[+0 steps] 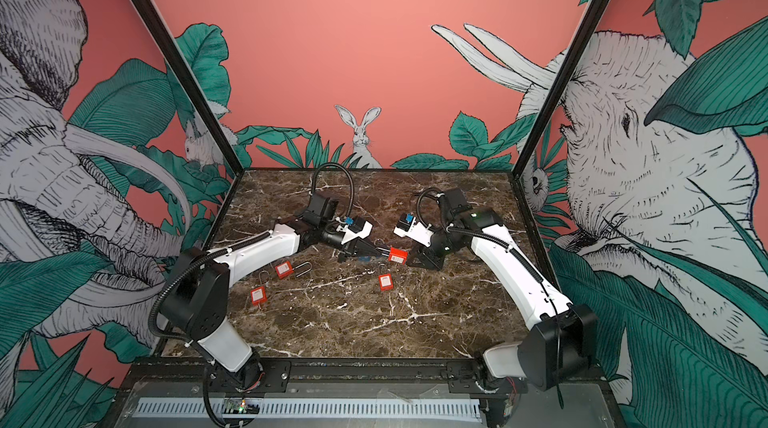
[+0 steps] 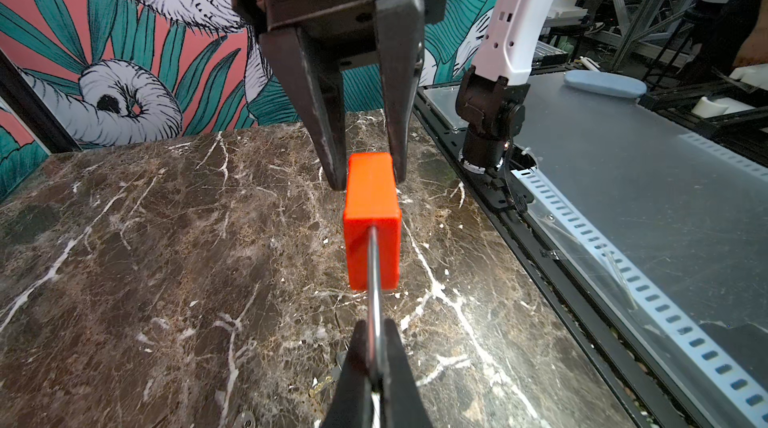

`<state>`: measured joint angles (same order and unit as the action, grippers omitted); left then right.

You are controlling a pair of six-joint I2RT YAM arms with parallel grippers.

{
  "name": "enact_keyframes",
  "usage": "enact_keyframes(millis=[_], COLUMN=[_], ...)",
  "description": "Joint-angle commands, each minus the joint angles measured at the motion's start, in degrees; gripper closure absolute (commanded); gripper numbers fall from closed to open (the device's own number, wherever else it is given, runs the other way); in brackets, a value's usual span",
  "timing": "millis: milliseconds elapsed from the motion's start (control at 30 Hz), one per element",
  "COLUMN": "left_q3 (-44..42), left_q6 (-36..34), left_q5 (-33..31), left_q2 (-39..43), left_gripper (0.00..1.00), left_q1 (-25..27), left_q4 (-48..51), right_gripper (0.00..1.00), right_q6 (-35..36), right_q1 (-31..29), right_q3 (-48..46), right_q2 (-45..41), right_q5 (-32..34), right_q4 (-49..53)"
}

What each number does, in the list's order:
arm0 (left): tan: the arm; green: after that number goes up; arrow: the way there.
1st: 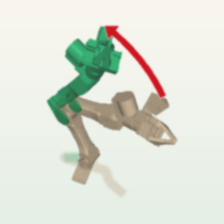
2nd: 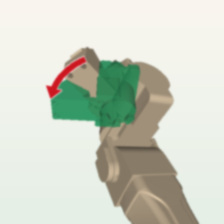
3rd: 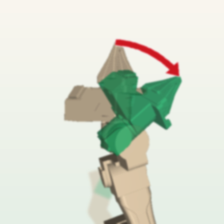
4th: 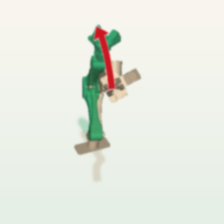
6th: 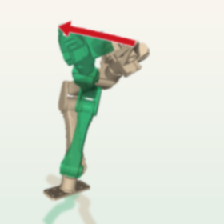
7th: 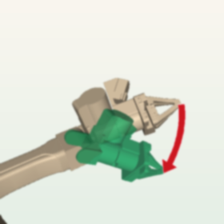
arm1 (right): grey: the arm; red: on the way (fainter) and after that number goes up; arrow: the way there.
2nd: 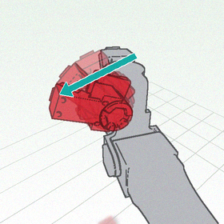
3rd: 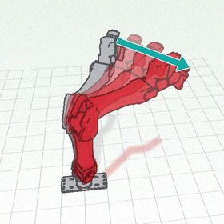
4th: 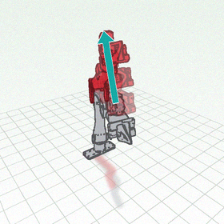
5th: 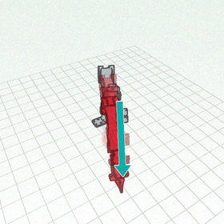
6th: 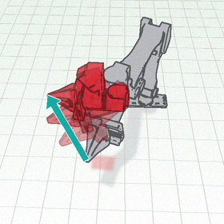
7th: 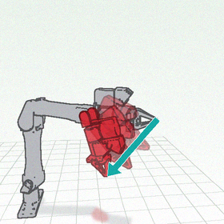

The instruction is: Lock with the key

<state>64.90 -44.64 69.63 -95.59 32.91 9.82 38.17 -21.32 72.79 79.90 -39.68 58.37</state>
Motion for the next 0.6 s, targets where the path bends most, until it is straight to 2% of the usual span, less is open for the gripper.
enact_keyframes(millis=[0,333,567], left_q3=[0.6,0.3,0.3], left_q6=[0.0,1.1,2.6], left_q5=[1.7,1.3,1.3], left_q2=[3.2,3.0,2.5], left_gripper=[1.0,1.0,1.0], left_q1=[-0.1,-0.1,-0.1], left_q4=[-1.9,-3.3,-4.0], right_gripper=[0.72,0.87,0.89], right_q6=[1.3,2.4,2.6], right_q1=[0.1,0.2,0.1], right_q3=[2.0,0.0,-3.0], right_q2=[1.6,-1.2,-4.2], right_q5=[-3.8,-2.2,0.6], right_q4=[2.3,-1.6,-6.3])
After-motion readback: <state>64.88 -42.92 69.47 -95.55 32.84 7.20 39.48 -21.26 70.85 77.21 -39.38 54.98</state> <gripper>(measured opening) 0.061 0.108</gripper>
